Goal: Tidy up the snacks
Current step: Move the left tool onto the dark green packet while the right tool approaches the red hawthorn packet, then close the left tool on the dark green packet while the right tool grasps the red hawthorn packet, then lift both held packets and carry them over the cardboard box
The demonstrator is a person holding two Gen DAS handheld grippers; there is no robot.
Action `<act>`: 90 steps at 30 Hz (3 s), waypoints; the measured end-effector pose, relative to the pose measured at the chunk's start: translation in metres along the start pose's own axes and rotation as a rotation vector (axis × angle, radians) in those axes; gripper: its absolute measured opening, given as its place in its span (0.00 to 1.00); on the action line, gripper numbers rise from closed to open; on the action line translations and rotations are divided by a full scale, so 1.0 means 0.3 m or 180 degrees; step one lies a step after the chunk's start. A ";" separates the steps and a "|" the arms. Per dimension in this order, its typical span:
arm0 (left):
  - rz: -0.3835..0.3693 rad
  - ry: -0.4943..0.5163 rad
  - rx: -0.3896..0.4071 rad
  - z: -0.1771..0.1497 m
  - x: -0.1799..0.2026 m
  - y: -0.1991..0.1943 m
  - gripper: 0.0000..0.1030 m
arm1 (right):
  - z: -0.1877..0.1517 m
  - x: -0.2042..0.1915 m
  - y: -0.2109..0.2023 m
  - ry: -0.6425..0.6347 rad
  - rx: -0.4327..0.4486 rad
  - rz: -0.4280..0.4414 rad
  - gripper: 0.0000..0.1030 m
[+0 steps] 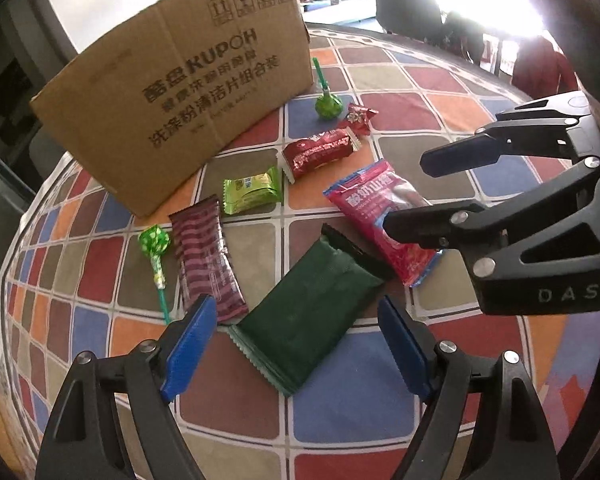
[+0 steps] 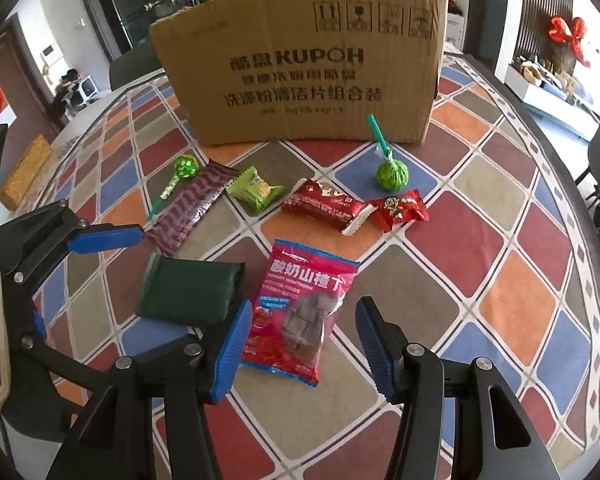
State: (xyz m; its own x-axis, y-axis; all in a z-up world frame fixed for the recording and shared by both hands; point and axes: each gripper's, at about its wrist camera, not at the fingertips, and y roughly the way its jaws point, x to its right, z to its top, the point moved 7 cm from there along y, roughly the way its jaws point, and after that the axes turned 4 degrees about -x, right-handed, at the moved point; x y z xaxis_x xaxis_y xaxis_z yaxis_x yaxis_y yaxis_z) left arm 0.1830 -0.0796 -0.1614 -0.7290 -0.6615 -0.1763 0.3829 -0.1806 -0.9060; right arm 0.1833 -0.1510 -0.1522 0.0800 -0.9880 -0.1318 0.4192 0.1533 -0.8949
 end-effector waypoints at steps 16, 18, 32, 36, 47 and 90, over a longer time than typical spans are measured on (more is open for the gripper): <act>-0.0317 -0.0263 -0.0020 0.018 -0.022 0.063 0.54 | 0.014 0.002 0.056 0.0041 -0.0096 0.0061 0.53; -0.0352 -0.0386 0.0000 0.007 -0.034 0.057 0.48 | 0.015 0.003 0.059 0.0049 -0.0097 0.0077 0.53; -0.0286 -0.1325 0.0091 -0.081 -0.110 -0.004 0.43 | 0.015 -0.012 0.085 0.0037 -0.0123 0.0116 0.53; -0.0219 -0.1546 0.0172 -0.090 -0.134 -0.030 0.43 | 0.024 -0.018 0.092 0.0031 -0.0114 0.0103 0.53; -0.0180 -0.1987 0.0250 -0.088 -0.149 -0.056 0.43 | 0.023 -0.027 0.088 -0.0046 -0.0077 0.0108 0.40; 0.0126 -0.2219 0.0703 -0.015 -0.236 -0.255 0.43 | 0.151 -0.045 -0.129 -0.0211 0.0482 0.0150 0.41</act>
State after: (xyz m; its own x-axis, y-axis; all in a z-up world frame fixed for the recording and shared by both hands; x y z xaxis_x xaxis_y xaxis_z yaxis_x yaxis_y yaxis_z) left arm 0.2025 -0.0157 -0.0813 -0.2101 -0.9668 0.1454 0.5605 -0.2409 -0.7923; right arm 0.2070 -0.1430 -0.0964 0.1602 -0.9772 -0.1391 0.5445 0.2050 -0.8133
